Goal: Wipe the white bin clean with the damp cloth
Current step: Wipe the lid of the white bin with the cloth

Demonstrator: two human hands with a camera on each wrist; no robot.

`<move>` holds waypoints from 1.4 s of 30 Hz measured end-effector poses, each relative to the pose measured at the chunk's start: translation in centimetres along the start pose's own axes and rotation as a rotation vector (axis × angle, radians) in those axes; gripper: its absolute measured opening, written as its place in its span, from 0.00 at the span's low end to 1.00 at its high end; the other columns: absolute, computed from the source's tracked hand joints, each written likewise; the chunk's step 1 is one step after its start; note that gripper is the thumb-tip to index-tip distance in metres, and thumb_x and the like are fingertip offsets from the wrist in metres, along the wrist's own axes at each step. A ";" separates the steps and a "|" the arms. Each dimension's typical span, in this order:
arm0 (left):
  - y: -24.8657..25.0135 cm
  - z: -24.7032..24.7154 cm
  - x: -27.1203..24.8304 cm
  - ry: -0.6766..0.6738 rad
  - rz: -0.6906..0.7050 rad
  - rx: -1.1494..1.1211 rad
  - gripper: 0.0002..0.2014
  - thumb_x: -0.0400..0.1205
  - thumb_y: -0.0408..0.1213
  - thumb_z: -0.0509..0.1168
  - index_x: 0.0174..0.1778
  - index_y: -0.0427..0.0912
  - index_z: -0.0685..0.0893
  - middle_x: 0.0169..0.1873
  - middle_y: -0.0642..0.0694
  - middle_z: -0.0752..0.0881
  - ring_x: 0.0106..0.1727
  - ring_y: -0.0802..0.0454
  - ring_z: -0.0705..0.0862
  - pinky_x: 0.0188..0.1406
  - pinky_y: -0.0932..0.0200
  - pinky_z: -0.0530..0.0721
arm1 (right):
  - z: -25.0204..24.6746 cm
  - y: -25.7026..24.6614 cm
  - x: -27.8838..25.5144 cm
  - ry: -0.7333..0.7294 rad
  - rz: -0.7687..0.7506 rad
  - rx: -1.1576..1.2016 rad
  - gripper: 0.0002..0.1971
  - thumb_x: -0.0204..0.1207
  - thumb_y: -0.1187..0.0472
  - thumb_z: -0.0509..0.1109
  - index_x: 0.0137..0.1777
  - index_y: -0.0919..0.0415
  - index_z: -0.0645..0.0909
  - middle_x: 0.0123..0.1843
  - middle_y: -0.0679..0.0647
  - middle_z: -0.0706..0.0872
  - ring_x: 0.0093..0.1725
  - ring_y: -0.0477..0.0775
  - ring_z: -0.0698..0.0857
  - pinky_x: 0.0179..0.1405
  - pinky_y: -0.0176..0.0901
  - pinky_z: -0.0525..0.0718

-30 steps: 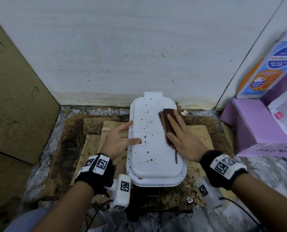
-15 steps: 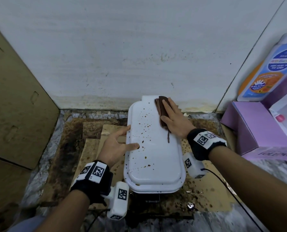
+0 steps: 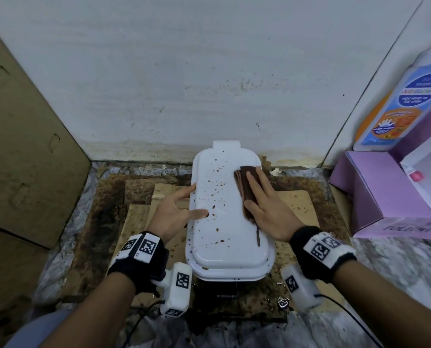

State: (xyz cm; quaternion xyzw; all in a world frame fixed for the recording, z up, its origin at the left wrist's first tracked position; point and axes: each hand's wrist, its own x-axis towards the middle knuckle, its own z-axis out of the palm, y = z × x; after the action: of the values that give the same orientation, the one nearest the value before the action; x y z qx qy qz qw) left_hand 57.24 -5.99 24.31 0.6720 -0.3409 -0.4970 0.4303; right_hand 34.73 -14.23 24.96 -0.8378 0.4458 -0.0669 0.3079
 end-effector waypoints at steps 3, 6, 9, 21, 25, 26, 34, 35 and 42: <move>-0.3 0.0 0.2 0.004 0.007 -0.003 0.37 0.68 0.33 0.82 0.74 0.55 0.79 0.69 0.55 0.82 0.61 0.54 0.85 0.60 0.44 0.86 | -0.9 0.2 3.4 0.001 0.036 -0.012 0.33 0.86 0.51 0.53 0.84 0.51 0.40 0.84 0.44 0.32 0.84 0.54 0.52 0.78 0.53 0.65; -0.4 0.1 0.3 0.006 0.027 -0.006 0.37 0.68 0.33 0.81 0.75 0.55 0.79 0.68 0.56 0.82 0.53 0.63 0.86 0.50 0.55 0.88 | -2.1 0.5 6.8 -0.007 0.056 -0.019 0.32 0.86 0.51 0.52 0.84 0.52 0.40 0.85 0.49 0.33 0.85 0.54 0.46 0.82 0.51 0.55; -0.3 0.2 0.2 0.015 0.040 -0.008 0.37 0.70 0.32 0.80 0.76 0.53 0.78 0.67 0.56 0.83 0.47 0.69 0.85 0.40 0.64 0.85 | -2.2 0.7 8.2 0.006 0.044 -0.026 0.32 0.86 0.52 0.52 0.84 0.53 0.41 0.86 0.51 0.35 0.85 0.54 0.44 0.82 0.47 0.51; 0.1 0.8 -1.4 0.058 0.054 -0.009 0.34 0.73 0.31 0.78 0.75 0.50 0.78 0.66 0.52 0.83 0.57 0.52 0.83 0.51 0.56 0.83 | 2.1 -0.3 -2.3 0.038 0.016 -0.024 0.32 0.86 0.49 0.51 0.84 0.50 0.38 0.84 0.45 0.30 0.84 0.51 0.41 0.81 0.54 0.58; 0.0 1.2 -2.3 0.100 0.086 0.013 0.32 0.75 0.32 0.77 0.76 0.48 0.78 0.66 0.52 0.82 0.47 0.63 0.82 0.36 0.71 0.79 | 4.3 -1.0 -6.9 0.089 -0.002 -0.048 0.32 0.86 0.47 0.50 0.84 0.50 0.39 0.83 0.44 0.28 0.84 0.49 0.39 0.82 0.51 0.56; 0.0 1.4 -2.5 0.109 0.095 0.007 0.31 0.75 0.32 0.76 0.76 0.47 0.78 0.65 0.52 0.83 0.46 0.66 0.81 0.33 0.74 0.78 | 4.8 -1.3 -7.9 0.094 0.005 -0.037 0.32 0.86 0.47 0.50 0.84 0.50 0.38 0.83 0.43 0.28 0.84 0.48 0.38 0.83 0.49 0.54; -0.9 1.5 -4.8 0.084 0.028 -0.041 0.29 0.77 0.41 0.75 0.76 0.49 0.78 0.68 0.49 0.84 0.62 0.50 0.85 0.65 0.47 0.83 | 4.9 -1.8 -7.7 0.114 0.063 -0.025 0.32 0.86 0.48 0.50 0.84 0.50 0.38 0.84 0.47 0.31 0.85 0.51 0.42 0.83 0.52 0.54; -1.2 1.3 -5.1 0.075 0.025 -0.041 0.28 0.78 0.42 0.74 0.76 0.50 0.78 0.69 0.50 0.83 0.63 0.50 0.84 0.65 0.47 0.82 | 4.6 -1.8 -7.1 0.110 0.071 -0.034 0.32 0.86 0.48 0.50 0.84 0.51 0.38 0.85 0.47 0.31 0.85 0.52 0.43 0.82 0.53 0.56; -2.9 1.3 -6.3 0.085 0.013 0.040 0.31 0.77 0.40 0.75 0.76 0.55 0.77 0.71 0.52 0.81 0.66 0.47 0.83 0.65 0.41 0.83 | 4.2 -2.1 -5.7 0.138 0.074 -0.085 0.32 0.85 0.49 0.50 0.84 0.54 0.41 0.85 0.51 0.34 0.85 0.56 0.46 0.80 0.57 0.60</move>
State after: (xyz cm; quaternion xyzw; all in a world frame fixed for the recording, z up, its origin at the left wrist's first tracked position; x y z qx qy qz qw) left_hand 54.34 0.43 23.89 0.6989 -0.3365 -0.4582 0.4340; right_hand 34.53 -6.95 23.71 -0.8264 0.4991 -0.0941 0.2429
